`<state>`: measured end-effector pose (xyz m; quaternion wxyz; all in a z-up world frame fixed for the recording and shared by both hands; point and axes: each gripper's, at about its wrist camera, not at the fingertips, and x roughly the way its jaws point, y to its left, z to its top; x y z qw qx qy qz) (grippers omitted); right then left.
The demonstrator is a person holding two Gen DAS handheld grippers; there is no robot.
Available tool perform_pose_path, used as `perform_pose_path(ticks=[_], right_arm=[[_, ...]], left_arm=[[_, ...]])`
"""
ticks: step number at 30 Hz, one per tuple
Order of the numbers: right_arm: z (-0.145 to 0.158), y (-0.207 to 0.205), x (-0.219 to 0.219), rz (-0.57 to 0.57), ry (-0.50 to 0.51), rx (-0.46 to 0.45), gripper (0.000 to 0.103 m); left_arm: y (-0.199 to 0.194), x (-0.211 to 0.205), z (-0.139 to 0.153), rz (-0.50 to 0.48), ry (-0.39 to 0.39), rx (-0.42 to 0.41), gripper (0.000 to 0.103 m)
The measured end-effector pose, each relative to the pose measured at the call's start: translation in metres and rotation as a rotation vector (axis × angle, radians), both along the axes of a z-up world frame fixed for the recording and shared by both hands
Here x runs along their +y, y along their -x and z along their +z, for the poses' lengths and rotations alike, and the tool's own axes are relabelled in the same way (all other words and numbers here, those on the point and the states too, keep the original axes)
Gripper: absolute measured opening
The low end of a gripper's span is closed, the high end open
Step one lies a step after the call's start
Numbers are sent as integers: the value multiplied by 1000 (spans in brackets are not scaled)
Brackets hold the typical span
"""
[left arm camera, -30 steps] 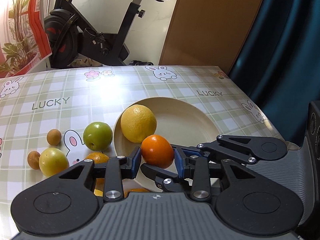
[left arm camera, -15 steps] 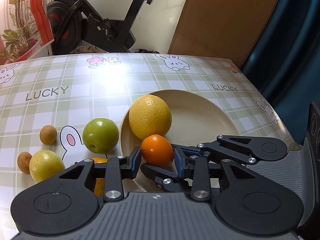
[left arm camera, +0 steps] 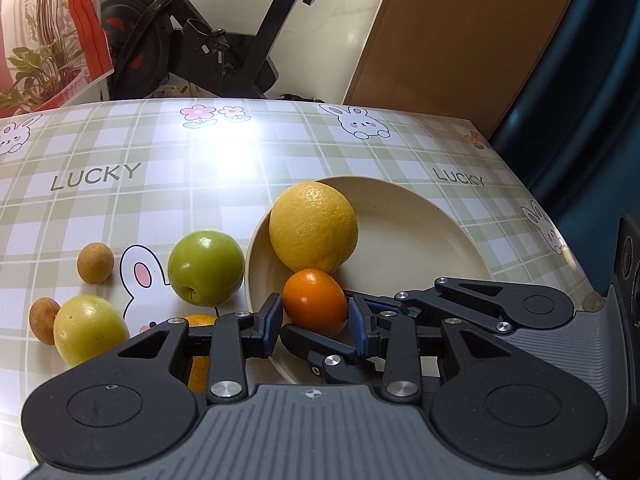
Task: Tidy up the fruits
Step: 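Carry the small orange with the left tool onto the plate and release, then withdraw the left tool and move it toward the small brown fruit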
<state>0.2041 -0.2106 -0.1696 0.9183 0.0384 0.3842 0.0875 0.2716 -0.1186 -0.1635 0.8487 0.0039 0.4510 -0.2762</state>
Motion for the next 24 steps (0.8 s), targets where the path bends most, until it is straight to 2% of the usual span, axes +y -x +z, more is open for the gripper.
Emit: perform_pose_path(ticks=[14, 19, 24], right_arm=[[3, -1, 7, -14, 33, -4, 40], [7, 10, 5, -41, 35, -17, 40], [17, 31, 4, -70, 23, -55, 46]], left_arm=[[4, 3, 7, 14, -19, -16, 39], [9, 11, 20, 33, -16, -39, 43], [19, 28, 33, 66, 12, -74, 43]])
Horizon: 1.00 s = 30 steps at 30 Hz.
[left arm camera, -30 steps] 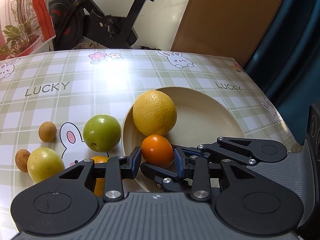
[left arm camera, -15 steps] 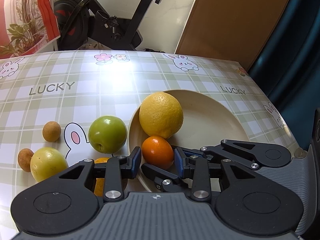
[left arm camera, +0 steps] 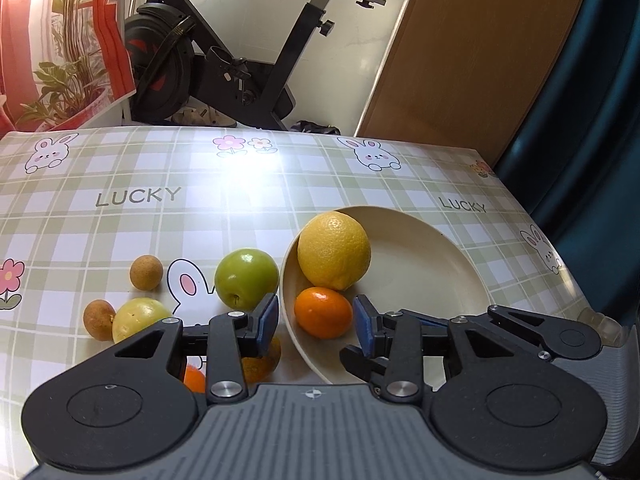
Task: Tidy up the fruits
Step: 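Withdraw the left tool and move it toward the small brown fruit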
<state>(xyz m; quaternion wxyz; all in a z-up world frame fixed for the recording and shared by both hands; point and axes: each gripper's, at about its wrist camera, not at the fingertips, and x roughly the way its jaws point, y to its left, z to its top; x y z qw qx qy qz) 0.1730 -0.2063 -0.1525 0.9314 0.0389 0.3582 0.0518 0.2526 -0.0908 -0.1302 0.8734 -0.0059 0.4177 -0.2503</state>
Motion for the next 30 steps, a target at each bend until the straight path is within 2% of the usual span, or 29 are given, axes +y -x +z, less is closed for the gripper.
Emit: perform_pose_path(ticks=[3, 5, 8, 11, 15, 22, 30], right_arm=[[5, 13, 1, -19, -11, -22, 46], [9, 22, 2, -35, -40, -42, 46], [13, 32, 3, -45, -52, -61, 46], [17, 38, 6, -42, -48, -74, 47], [21, 46, 10, -41, -58, -88, 47], [24, 55, 25, 9, -49, -99, 47], [26, 54, 41, 56, -45, -98, 47]], left_arm=[[8, 9, 8, 37, -5, -34, 48], [16, 15, 14, 61, -18, -69, 62], [28, 22, 23, 105, -55, -139, 74], [37, 30, 30, 142, -76, -169, 75], [50, 47, 37, 170, -27, -182, 75], [64, 87, 39, 283, -25, -198, 76], [75, 112, 31, 275, 44, -176, 76]])
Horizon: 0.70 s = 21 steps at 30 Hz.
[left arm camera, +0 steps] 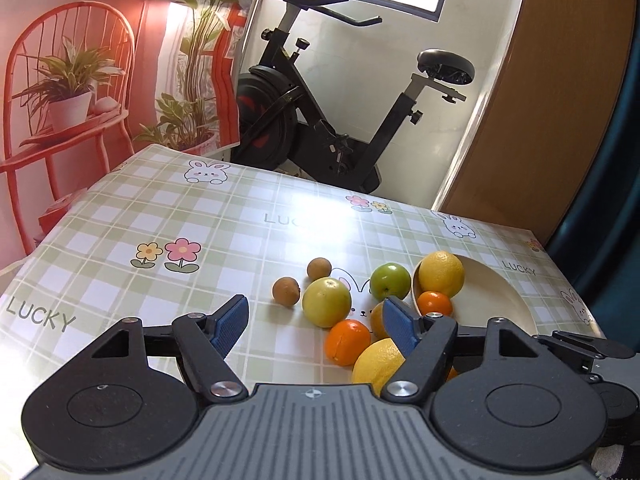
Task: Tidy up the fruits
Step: 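Withdraw the left tool and move it toward the small brown fruit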
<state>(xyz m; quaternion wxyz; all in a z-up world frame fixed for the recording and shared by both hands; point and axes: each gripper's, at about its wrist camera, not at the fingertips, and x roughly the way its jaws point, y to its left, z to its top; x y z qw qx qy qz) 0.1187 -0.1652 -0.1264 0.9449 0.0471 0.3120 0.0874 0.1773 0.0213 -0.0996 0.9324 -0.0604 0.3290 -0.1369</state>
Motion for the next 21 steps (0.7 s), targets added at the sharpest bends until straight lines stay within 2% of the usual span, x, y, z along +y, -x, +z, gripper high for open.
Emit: perform_pose_path(ticks=[7, 12, 21], right_arm=[[2, -1, 8, 28, 18, -3, 47], [5, -3, 10, 39, 24, -4, 47], [31, -26, 7, 75, -6, -31, 47]], left_arm=[[3, 6, -11, -1, -22, 10, 76], [0, 16, -5, 10, 7, -3, 75], [-21, 32, 42, 54, -27, -120, 75]])
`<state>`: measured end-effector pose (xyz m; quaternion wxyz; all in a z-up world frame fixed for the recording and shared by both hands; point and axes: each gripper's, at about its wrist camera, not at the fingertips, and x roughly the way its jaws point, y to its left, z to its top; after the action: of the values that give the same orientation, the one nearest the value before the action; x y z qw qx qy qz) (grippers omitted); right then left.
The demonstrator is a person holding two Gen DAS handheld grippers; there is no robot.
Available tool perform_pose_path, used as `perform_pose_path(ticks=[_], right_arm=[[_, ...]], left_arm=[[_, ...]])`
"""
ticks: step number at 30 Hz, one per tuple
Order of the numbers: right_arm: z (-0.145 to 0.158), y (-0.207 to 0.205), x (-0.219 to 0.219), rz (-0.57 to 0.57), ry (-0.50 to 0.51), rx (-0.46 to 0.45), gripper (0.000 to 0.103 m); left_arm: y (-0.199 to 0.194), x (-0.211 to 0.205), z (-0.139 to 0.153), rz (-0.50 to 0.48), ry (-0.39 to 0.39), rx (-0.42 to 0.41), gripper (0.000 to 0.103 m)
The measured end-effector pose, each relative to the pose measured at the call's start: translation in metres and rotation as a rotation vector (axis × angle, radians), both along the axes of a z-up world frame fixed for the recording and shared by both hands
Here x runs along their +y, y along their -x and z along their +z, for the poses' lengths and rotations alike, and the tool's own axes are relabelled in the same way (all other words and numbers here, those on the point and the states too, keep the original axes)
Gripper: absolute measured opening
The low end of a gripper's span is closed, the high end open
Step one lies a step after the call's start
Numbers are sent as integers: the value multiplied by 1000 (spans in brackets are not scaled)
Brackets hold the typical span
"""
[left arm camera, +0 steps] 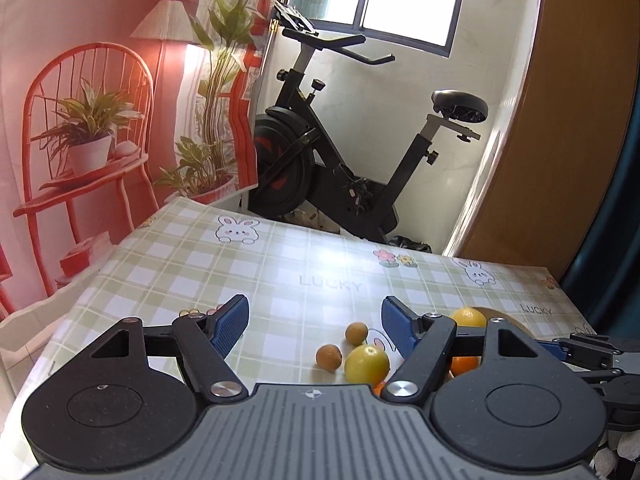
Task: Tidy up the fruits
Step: 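Withdraw the left tool and move it toward the small brown fruit, then close the left tool fingers on the small brown fruit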
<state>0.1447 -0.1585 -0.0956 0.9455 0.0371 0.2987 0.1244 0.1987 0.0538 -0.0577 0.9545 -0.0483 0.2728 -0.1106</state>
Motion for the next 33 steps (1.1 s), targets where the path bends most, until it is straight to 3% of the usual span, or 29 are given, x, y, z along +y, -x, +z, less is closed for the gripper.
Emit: perform_pose_path(ticks=[6, 16, 19, 24, 28, 30, 33], right_arm=[[18, -25, 3, 13, 30, -50, 47], [0, -79, 12, 69, 42, 29, 47], [-6, -93, 12, 83, 54, 48, 47], [-13, -112, 11, 101, 72, 74, 45], [-20, -124, 11, 113, 55, 108, 30], [-23, -127, 10, 114, 54, 122, 22], [-26, -130, 9, 108, 40, 134, 20]], left_arm=[[-29, 2, 6, 19, -35, -15, 75], [-64, 4, -37, 28, -93, 99, 75], [-73, 6, -51, -21, -98, 135, 67], [-86, 11, -72, -105, -22, 209, 51], [-96, 11, -88, -151, 54, 277, 36], [-99, 14, -92, -157, 110, 293, 36], [-99, 7, -96, -179, 128, 299, 36]])
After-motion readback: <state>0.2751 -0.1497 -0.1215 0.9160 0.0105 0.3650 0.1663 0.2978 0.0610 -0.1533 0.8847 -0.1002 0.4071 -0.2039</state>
